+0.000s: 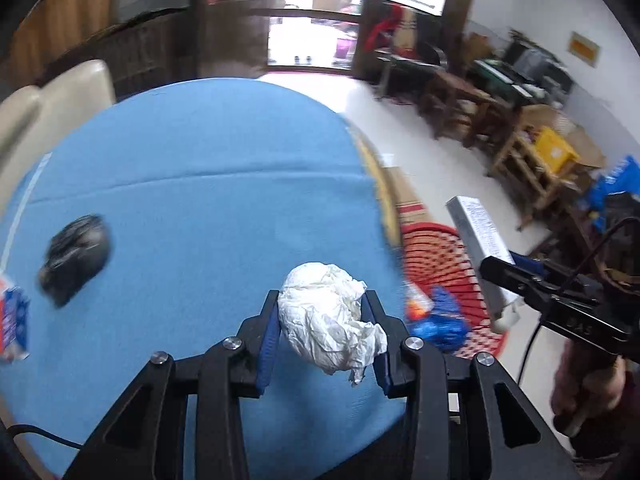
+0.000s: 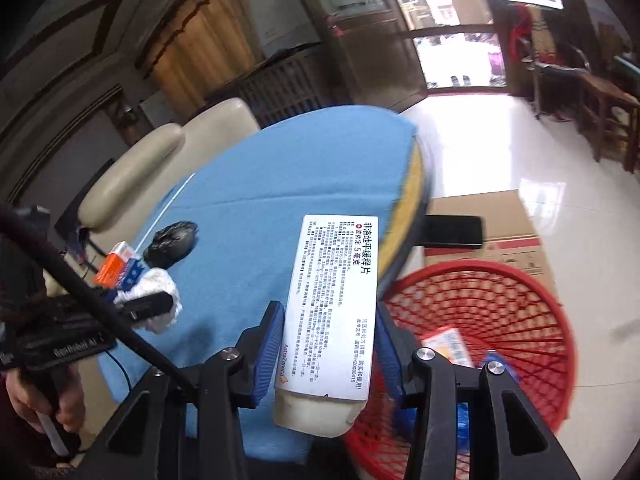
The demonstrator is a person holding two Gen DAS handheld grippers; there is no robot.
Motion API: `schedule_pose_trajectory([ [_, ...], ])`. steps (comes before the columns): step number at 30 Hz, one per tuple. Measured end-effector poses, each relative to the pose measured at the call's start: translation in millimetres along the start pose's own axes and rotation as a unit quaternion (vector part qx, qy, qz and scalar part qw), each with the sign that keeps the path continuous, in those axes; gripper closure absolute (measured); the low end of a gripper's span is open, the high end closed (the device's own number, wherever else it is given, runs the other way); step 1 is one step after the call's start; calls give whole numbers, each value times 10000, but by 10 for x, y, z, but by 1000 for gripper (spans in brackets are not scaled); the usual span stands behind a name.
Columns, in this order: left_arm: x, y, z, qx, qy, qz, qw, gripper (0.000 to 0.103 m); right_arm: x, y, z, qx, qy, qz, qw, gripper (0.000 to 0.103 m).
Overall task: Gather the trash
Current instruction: 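Carry the tissue and medicine box to the red wastebasket and open both tools, then grasp the black plastic bag with the right tool while the left tool approaches the blue toothpaste carton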
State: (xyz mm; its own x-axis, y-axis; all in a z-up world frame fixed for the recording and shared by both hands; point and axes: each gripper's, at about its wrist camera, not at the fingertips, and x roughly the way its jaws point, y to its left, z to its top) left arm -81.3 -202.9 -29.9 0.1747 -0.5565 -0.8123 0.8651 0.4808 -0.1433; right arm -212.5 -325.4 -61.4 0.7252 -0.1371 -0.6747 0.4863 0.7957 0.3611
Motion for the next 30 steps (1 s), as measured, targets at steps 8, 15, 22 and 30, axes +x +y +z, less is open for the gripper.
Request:
schedule_pose_trajectory([
  [8,430,-746,160,839,452,-990,9905,61,-598,-840,-106,975,-312,-442,9938,55],
  [15,649,-1161,169,1174,685,-1304,9821,43,-714,-1242,-275,1670,-181,-582,9841,46],
  [22,465,-663,47,939,419,-812,9914,39,-605,-1253,-261,1986,-211,-269,9795,38],
  [30,-141,665,-556,-484,3,576,9972,39,-69,-701,38,1419,141,289,9894,38],
])
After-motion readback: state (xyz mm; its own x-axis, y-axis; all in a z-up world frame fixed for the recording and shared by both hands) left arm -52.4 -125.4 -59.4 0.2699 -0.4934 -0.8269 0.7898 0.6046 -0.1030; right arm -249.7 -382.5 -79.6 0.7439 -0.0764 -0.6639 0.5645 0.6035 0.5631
